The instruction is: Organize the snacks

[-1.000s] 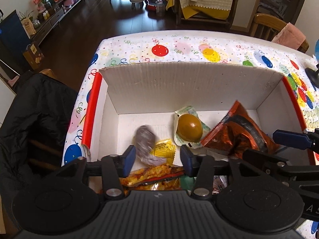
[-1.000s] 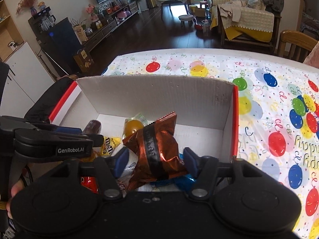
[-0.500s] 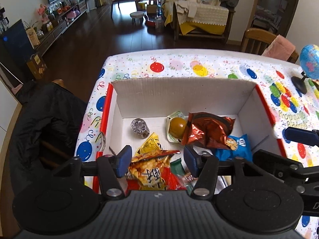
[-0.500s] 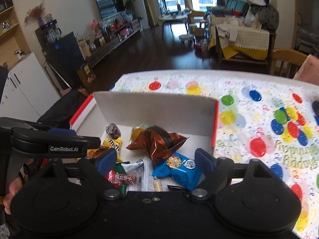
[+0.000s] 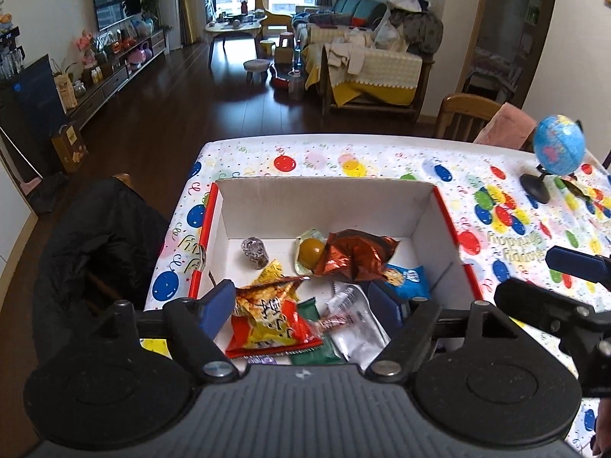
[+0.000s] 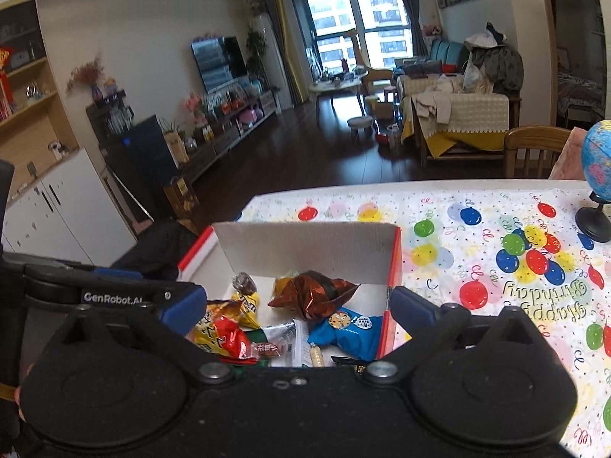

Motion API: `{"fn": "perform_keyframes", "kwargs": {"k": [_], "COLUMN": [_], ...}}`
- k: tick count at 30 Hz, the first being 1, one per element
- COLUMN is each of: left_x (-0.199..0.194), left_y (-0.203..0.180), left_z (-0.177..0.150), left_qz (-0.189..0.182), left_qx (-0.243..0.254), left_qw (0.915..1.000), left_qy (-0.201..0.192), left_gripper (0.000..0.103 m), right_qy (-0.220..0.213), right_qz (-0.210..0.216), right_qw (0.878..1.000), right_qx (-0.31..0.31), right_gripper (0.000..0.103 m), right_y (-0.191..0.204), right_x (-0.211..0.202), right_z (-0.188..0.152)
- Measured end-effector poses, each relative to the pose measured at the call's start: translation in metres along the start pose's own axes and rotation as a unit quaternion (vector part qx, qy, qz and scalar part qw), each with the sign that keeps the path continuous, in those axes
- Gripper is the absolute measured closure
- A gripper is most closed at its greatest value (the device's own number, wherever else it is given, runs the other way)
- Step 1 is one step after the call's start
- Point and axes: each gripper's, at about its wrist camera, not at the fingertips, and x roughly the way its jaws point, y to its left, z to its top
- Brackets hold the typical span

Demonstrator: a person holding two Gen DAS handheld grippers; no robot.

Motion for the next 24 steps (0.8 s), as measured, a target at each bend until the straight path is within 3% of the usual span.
{"fn": "perform_keyframes", "kwargs": {"k": [2, 13, 24], "left_x": [-0.008, -0.042, -0.075], "left_y": [-0.003, -0.004, -0.009], "left_z": [-0.004, -0.028, -0.043], "left_qz": [0.000, 0.016, 0.035], "left_qx": [0.001, -0.017, -0.032], "left_qw": [1.0000, 0.9997, 0.9988], "left_qy": [-0.004, -0.003, -0.012], "left_gripper": [0.020, 0.018, 0.018], "right_qy": [-0.008, -0.033, -0.051], "right_qz": [0.004, 0.013, -0.026], "right_qw": [1.000, 0.999, 0.998], "right_qx": [0.002, -0.002, -0.004], "right_gripper": [0.000, 0.000, 0.000], "right_y": [0.000, 0.013, 0.030], "right_x": [-0.006, -0.038, -0.059], "right_z": [-0.001, -0.015, -0.031]}}
